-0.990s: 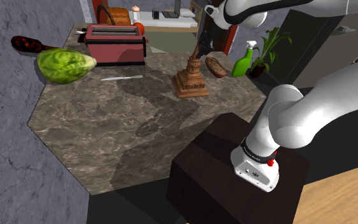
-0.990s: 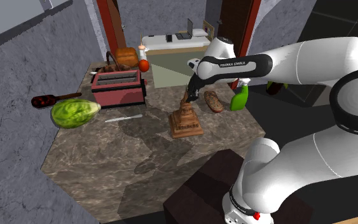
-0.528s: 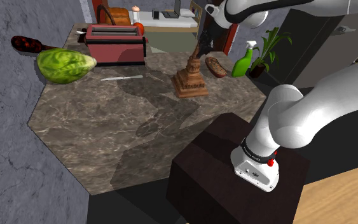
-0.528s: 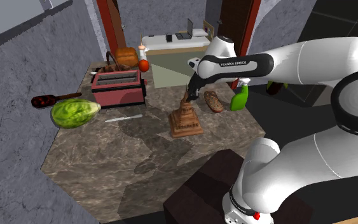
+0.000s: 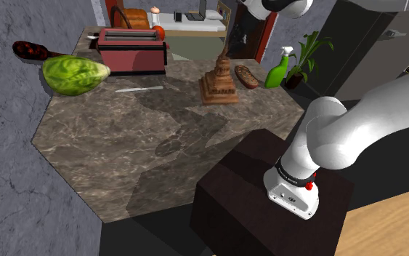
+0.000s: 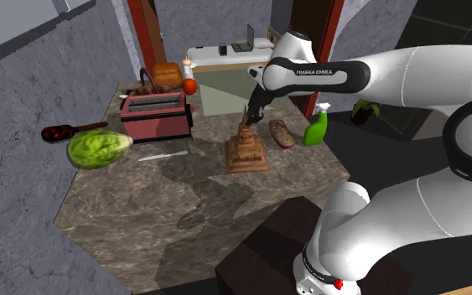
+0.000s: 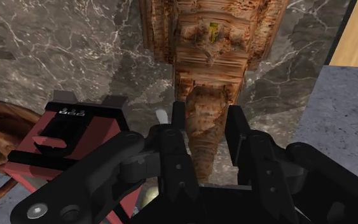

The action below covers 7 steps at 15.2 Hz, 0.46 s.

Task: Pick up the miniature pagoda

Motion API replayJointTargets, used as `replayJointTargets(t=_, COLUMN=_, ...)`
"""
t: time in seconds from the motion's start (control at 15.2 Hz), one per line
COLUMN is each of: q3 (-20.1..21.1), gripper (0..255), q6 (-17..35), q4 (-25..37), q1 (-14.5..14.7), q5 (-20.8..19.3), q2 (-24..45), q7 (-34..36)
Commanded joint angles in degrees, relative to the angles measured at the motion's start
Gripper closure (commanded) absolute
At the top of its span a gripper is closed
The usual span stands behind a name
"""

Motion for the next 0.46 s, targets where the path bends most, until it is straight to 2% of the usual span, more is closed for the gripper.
replayJointTargets(t=0.0, q3=0.41, gripper=255, q6=-1.33, q4=1.17, q1=-0.07, q5=0.00, q2=-0.36, q7=0.24)
replayJointTargets(t=0.4, q3=1.35, gripper=255, q6=-4.50, q4=3.94, q1=-0.06, q5=0.11, q2=-0.78, q7=0.91)
